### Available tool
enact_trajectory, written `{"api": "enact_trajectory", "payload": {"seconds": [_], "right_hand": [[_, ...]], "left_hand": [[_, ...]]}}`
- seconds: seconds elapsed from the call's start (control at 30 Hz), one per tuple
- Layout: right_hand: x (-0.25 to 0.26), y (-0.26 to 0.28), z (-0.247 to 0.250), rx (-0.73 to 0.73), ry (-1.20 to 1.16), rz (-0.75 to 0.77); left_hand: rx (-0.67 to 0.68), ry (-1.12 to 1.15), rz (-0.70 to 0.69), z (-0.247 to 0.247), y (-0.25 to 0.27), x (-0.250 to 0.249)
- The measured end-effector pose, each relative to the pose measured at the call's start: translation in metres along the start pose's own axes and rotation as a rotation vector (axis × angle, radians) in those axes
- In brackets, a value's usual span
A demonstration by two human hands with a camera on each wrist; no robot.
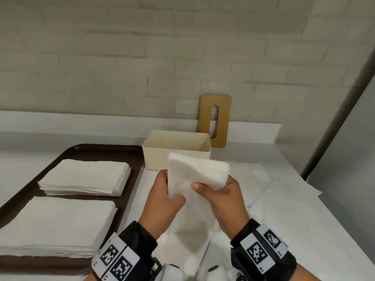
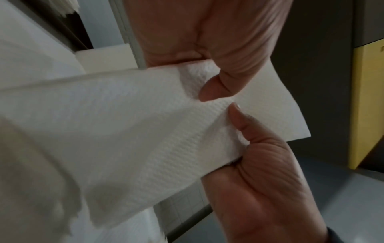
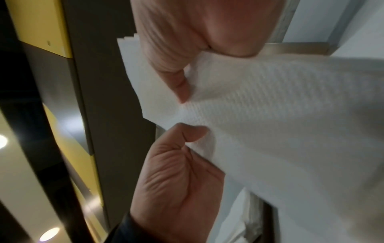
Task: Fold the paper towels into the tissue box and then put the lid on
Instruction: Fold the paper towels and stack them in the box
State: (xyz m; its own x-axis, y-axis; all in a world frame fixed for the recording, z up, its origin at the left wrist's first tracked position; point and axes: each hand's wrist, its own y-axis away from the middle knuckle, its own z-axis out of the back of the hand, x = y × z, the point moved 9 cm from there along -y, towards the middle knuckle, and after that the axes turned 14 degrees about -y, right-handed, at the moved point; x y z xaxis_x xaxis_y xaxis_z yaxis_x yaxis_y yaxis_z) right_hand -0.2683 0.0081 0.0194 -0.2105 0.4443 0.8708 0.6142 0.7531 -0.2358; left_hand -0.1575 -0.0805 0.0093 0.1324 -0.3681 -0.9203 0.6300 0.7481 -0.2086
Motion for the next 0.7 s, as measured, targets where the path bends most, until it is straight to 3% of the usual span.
{"api": "enact_trajectory", "payload": {"seconds": [0.13,0.27,0.4,0.47,0.57,0.7], "right_hand": [[0.003,0.001,0.0,-0.017,0.028,0.019],[-0.018,0.007,0.012,-0.038,0.167,-0.114],[-0.006,0.006,0.024,-0.082,0.103,-0.097],[0.012,0.001,0.033,-0.111,-0.015,-0.041],[0.037,-0.007,0.057,-0.149,-0.03,0.016],[0.024,-0.003,0.082,-0.152,0.101,-0.099]], "left_hand": [[0.036,-0.015,-0.005,-0.004,-0.003,0.002],[0.205,-0.187,0.128,-0.025,0.004,0.035],[0.264,-0.186,0.213,-0.028,0.011,0.05],[0.23,-0.201,0.182,-0.017,0.007,0.041],[0.05,-0.027,0.194,0.014,-0.003,0.038],[-0.087,0.233,0.208,0.032,-0.007,0.044]]}}
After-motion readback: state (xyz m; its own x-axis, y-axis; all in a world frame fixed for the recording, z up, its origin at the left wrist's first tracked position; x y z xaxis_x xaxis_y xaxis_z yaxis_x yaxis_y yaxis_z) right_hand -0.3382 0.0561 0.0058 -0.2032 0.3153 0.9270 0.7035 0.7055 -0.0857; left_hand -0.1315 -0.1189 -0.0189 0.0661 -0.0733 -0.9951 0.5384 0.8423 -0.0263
